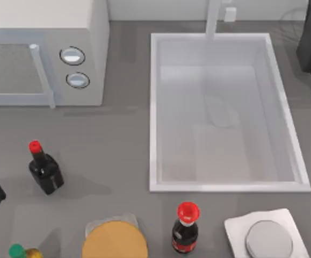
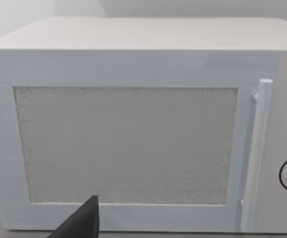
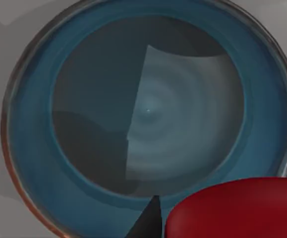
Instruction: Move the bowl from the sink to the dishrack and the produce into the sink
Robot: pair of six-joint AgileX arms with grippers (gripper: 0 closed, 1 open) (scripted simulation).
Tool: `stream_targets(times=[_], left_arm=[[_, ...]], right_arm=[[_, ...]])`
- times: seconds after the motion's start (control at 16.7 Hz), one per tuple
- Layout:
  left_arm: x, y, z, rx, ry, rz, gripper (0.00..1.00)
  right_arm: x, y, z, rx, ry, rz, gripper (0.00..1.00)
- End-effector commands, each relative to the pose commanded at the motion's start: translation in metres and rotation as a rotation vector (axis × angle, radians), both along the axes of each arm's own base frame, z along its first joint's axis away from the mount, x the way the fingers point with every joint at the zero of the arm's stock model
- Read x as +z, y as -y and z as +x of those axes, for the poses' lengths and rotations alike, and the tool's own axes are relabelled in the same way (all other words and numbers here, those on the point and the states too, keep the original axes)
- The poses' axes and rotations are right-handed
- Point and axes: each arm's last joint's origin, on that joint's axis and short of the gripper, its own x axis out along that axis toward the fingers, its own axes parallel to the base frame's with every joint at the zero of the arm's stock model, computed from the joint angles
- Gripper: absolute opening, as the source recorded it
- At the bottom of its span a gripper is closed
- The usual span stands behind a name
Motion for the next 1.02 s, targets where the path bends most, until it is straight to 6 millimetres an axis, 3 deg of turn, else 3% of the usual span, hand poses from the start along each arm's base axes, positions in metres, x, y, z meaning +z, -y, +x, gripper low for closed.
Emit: stream_targets(times=[0.36, 0.54, 0.78, 1.02], left_arm=[[0.000, 0.000, 0.000, 0.000, 0.000, 0.000, 1.00], [0.000, 0.000, 0.000, 0.000, 0.000, 0.000, 1.00], [0.000, 0.000, 0.000, 0.000, 0.000, 0.000, 1.00], [0.000, 0.000, 0.000, 0.000, 0.000, 0.000, 1.00]], right_arm=[[0.001, -0.002, 0.002, 0.008, 0.006, -0.004, 0.00], [-0.002, -0.018, 0.017, 0.068, 0.074, -0.050, 0.00], [-0.009, -0.058, 0.047, 0.177, 0.275, -0.145, 0.00], [-0.016, -0.115, 0.073, 0.256, 0.571, -0.213, 0.00]])
